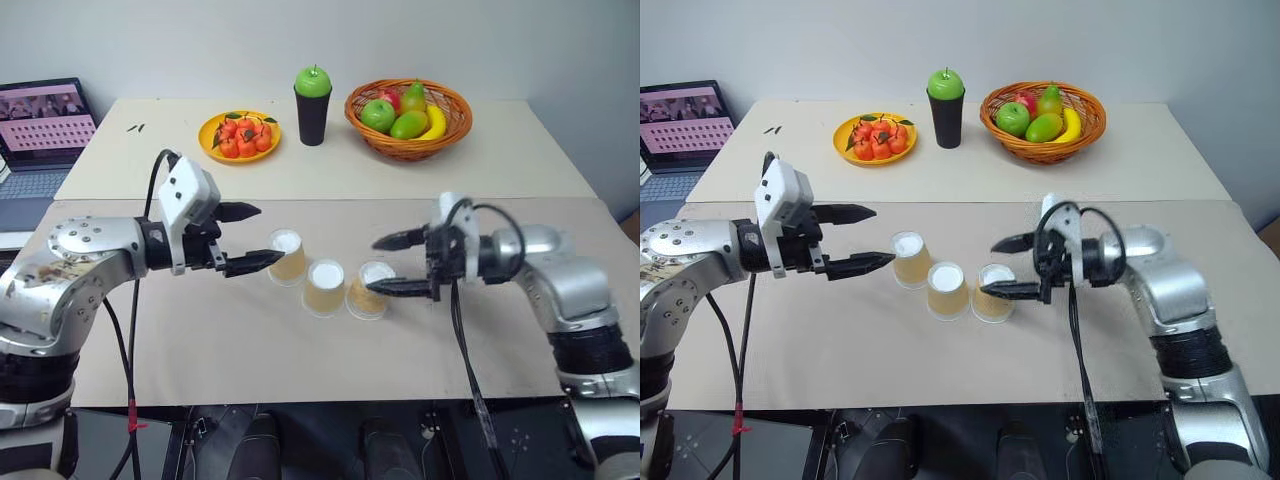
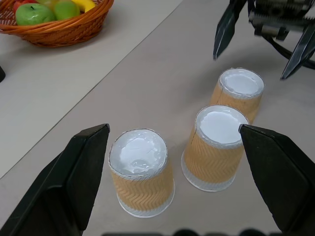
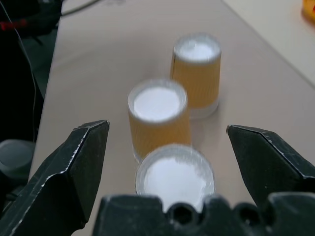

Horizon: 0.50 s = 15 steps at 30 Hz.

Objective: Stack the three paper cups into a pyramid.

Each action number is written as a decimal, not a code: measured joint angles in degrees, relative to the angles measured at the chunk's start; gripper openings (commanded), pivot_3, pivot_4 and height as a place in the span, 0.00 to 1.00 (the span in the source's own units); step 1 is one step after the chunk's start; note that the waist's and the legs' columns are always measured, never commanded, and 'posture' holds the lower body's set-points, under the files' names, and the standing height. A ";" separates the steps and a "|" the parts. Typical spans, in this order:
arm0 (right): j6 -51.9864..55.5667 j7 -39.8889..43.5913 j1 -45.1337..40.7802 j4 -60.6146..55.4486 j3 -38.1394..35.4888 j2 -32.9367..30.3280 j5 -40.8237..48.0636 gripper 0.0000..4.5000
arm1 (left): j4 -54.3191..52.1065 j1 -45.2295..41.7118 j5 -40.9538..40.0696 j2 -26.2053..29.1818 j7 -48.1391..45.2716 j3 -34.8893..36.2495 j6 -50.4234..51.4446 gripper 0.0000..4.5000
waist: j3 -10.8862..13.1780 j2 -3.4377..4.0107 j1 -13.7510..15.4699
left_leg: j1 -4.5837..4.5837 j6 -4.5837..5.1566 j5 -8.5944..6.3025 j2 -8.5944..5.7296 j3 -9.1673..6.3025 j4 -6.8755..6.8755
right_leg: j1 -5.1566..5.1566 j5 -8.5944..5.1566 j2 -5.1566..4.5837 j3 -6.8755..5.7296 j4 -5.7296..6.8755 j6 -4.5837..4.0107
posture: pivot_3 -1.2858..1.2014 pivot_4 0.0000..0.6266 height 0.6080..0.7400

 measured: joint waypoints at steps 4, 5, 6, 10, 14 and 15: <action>4.87 -0.02 -1.47 -2.16 -3.02 -2.48 5.39 1.00 | 0.40 -0.09 0.54 -0.39 -0.21 -0.33 -0.78 1.00 | 0.00 0.00 0.15 | 0.00 0.00 0.00 0.00 0.00 0.01 | 0.00 0.00 0.00 0.00 0.00 0.00 | 0.52 0.24 0.98; 5.31 0.01 -1.69 -2.21 -3.42 -3.25 5.99 1.00 | 0.41 -0.09 0.67 -0.41 -0.36 -0.38 -0.80 1.00 | 0.00 0.00 0.16 | 0.00 0.00 0.00 0.00 0.00 0.01 | 0.00 0.00 0.00 0.00 0.00 0.00 | 0.52 0.24 0.98; 5.45 0.20 -1.65 -2.25 -3.73 -4.35 6.21 1.00 | 0.42 -0.09 0.72 -0.41 -0.47 -0.41 -0.83 1.00 | 0.00 0.00 0.23 | 0.00 0.00 0.00 0.00 0.00 0.01 | 0.00 0.00 0.00 0.00 0.00 0.00 | 0.52 0.24 0.98; 1.47 3.33 3.20 -0.78 -4.83 -13.85 2.60 1.00 | 0.16 2.63 0.40 1.38 -1.49 0.58 -0.52 1.00 | 0.00 -0.01 0.74 | -0.01 0.05 -0.03 0.00 0.02 -0.01 | -0.01 -0.01 0.00 0.00 -0.07 0.00 | 0.52 0.24 0.98; -1.13 4.23 6.62 1.92 -4.62 -16.35 -0.08 1.00 | -1.75 10.33 0.26 4.00 -2.24 4.65 -0.67 1.00 | 0.01 0.02 -0.16 | 0.00 0.05 -0.03 0.03 0.11 -0.02 | -0.09 -0.01 0.00 0.11 0.01 -0.01 | 0.52 0.24 0.98; -1.58 4.23 6.60 2.16 -4.67 -16.62 -0.30 1.00 | -1.92 11.96 0.26 3.97 -2.13 5.90 -0.69 1.00 | 0.01 0.02 -0.29 | 0.03 0.04 -0.02 0.04 0.10 -0.01 | -0.06 -0.01 0.01 0.10 0.03 -0.01 | 0.52 0.24 0.98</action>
